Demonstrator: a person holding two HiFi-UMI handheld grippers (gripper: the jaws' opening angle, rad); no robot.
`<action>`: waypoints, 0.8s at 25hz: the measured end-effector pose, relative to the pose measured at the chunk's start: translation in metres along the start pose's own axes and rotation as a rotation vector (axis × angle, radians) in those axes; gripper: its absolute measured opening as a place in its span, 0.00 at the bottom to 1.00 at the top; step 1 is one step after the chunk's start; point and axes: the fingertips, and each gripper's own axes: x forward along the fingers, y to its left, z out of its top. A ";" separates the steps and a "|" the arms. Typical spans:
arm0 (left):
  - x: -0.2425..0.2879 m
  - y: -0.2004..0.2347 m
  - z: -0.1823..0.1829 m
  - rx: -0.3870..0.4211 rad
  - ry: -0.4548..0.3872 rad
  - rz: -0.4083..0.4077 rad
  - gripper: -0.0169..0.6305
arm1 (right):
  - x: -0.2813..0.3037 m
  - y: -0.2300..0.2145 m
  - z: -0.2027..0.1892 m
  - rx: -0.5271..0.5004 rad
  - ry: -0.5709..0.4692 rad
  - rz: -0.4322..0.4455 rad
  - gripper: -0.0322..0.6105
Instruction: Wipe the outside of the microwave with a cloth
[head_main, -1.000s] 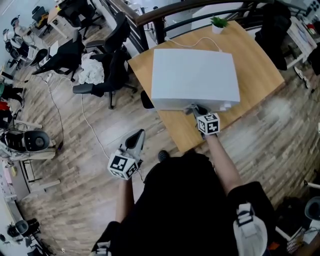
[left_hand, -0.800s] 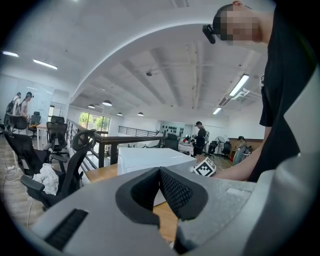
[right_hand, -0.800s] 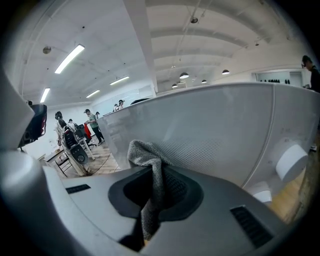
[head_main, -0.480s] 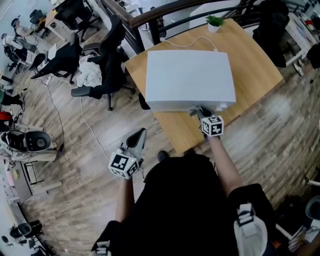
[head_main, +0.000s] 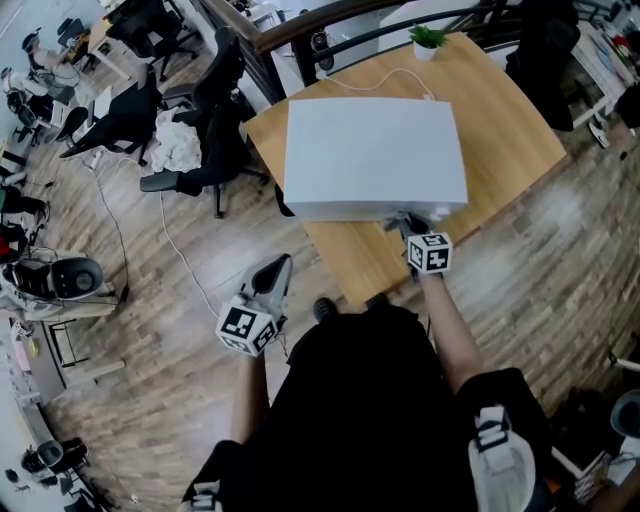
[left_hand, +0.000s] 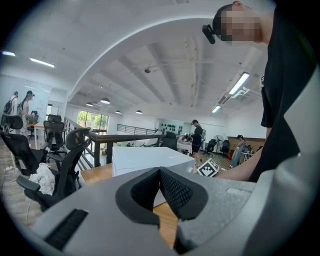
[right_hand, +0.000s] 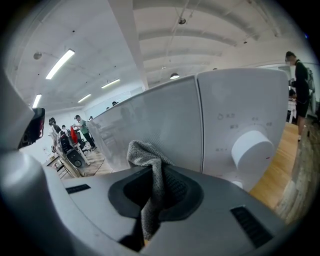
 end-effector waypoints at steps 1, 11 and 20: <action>0.002 -0.003 0.000 0.001 0.000 -0.002 0.03 | -0.001 -0.003 -0.001 0.003 0.000 -0.002 0.08; 0.017 -0.017 0.002 -0.002 0.004 -0.006 0.03 | -0.014 -0.026 0.001 0.015 -0.007 -0.010 0.08; 0.032 -0.034 0.000 0.008 0.012 -0.024 0.03 | -0.025 -0.044 -0.002 0.039 -0.020 -0.015 0.08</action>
